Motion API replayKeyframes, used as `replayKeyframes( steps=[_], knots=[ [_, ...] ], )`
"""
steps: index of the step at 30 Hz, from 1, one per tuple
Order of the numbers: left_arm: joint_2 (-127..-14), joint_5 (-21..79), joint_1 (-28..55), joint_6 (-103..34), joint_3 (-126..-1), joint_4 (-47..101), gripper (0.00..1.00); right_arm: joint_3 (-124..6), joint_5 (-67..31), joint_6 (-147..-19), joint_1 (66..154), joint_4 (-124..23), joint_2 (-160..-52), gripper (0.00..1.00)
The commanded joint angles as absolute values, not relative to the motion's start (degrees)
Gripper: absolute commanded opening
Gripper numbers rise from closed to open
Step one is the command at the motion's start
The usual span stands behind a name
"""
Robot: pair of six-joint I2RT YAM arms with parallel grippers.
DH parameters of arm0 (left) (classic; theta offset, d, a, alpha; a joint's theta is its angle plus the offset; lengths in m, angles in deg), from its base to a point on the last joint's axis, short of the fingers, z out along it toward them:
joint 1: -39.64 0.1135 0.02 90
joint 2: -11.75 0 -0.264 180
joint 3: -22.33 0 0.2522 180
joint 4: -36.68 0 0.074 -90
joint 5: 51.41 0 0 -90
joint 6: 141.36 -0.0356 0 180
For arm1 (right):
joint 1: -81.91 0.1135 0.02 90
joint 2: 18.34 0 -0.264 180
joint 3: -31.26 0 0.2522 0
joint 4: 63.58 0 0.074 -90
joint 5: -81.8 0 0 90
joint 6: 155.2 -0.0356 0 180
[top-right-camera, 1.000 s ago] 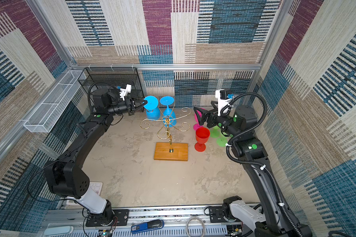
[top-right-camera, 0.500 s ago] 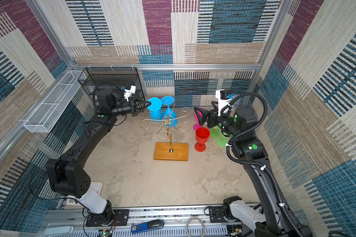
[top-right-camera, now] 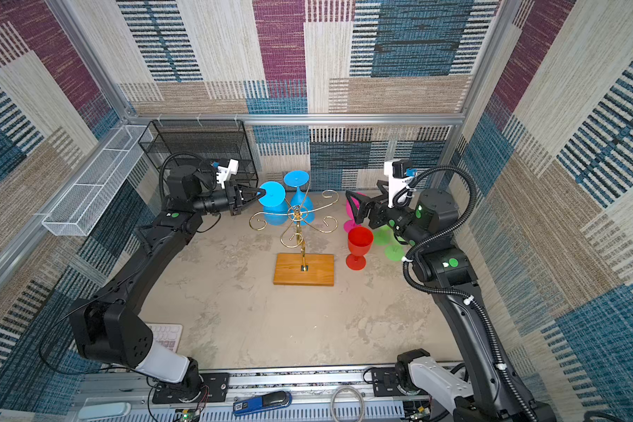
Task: Take the wine glass off the wine glass rack
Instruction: 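Lift the blue glass off the rack and swing it up with the left gripper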
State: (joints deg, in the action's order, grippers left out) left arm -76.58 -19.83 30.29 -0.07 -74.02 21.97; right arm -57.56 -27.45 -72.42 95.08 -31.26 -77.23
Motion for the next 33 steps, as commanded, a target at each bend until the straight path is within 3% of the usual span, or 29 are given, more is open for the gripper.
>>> replayKeyframes(
  steps=[1, 15, 26, 33],
  knots=[
    [-75.31, -18.89, 30.83, -2.14, -72.94, 22.41, 0.00, -57.42, -26.95, -72.23, 95.13, -31.75, -77.03, 0.99],
    [-71.98, -19.66, 33.86, -1.34, -68.95, 23.31, 0.00, -57.03, -26.86, -72.14, 95.19, -31.78, -76.80, 0.99],
    [-67.59, -21.36, 43.11, 1.03, -66.11, 25.03, 0.00, -57.12, -26.88, -71.71, 95.17, -31.88, -77.23, 0.99],
    [-68.07, -24.29, 50.18, 19.68, -66.83, 46.46, 0.00, -57.84, -29.61, -69.72, 95.19, -33.13, -78.70, 0.99]
  ],
)
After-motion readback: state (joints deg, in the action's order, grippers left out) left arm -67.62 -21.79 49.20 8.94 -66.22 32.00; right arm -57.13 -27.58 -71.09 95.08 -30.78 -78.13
